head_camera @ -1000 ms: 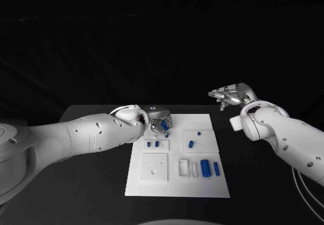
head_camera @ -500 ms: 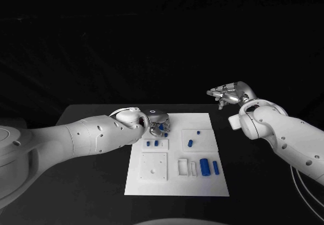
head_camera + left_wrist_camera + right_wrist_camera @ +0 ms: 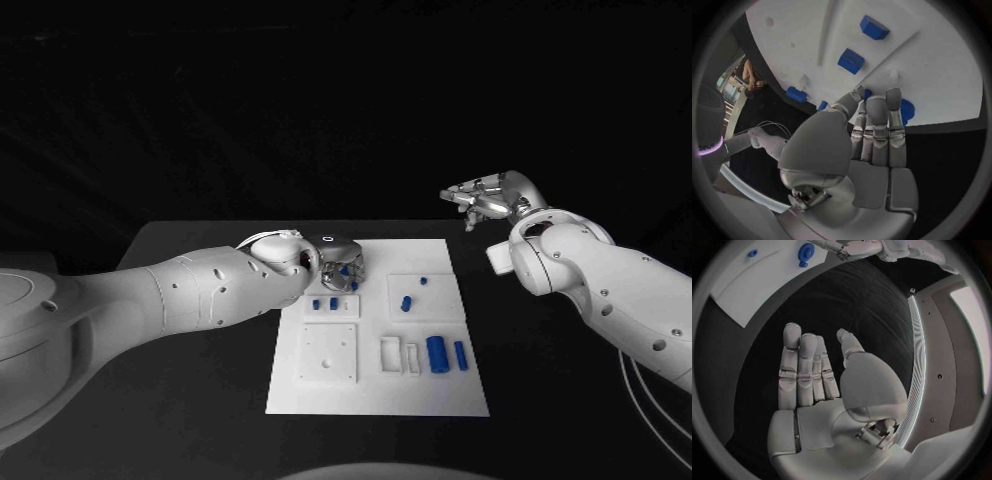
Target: Assemble the parts on the task board
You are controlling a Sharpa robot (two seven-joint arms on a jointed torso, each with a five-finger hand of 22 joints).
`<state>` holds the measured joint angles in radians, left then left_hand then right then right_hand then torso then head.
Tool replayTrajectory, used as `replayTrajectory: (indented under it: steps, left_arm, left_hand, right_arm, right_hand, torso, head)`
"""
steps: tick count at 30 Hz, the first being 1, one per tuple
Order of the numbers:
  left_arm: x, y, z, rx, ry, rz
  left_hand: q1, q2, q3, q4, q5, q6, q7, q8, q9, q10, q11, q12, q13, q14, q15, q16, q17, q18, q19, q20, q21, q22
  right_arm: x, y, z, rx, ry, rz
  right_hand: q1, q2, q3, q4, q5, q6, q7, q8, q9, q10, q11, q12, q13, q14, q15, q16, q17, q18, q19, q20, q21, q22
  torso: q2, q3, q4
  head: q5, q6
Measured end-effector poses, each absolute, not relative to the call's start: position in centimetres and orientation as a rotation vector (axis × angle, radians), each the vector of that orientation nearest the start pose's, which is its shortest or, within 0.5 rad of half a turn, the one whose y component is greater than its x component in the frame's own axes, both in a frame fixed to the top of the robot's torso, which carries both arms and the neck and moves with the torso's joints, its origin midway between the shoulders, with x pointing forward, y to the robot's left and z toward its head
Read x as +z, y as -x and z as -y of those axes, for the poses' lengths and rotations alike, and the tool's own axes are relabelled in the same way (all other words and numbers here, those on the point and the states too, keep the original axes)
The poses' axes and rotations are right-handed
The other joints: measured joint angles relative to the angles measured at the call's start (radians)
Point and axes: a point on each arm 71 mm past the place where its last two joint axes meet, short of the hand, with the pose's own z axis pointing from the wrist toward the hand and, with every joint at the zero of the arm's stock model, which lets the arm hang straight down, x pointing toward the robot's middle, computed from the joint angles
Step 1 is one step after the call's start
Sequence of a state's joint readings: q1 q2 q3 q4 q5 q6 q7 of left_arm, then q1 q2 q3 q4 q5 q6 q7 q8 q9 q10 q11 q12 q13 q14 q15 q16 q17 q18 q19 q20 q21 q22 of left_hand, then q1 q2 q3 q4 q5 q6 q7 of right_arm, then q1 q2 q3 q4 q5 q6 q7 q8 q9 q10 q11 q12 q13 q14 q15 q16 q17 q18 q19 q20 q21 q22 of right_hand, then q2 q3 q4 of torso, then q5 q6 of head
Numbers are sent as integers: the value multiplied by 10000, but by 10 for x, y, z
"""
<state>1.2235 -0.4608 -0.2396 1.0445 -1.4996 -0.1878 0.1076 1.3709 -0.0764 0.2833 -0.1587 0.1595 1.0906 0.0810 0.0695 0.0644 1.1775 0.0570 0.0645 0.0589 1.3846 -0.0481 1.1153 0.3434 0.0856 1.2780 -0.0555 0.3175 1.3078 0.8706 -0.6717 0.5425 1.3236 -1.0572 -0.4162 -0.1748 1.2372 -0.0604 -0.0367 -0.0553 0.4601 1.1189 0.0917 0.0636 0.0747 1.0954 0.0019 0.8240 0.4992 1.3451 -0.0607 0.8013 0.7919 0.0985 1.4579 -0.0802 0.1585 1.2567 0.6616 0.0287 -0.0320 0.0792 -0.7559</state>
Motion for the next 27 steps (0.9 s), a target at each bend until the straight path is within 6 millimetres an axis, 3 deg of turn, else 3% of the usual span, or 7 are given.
replayTrajectory:
  steps: [27]
  left_arm:
    - [-271,-532,-128,-6091,-5037,-18487]
  left_hand:
    - [-68,150,7,324,-156,241,28,0,1,68,-68,11,8,54,-55,57,27,0,52,-52,20,-3]
  right_arm:
    - [-177,-534,232,8828,-7775,-14648]
  right_hand:
    - [0,0,28,29,0,5,-5,0,1,0,0,0,-8,0,0,0,-8,0,0,0,0,6]
  torso:
    - [-6,0,7]
  head:
    - [-24,-68]
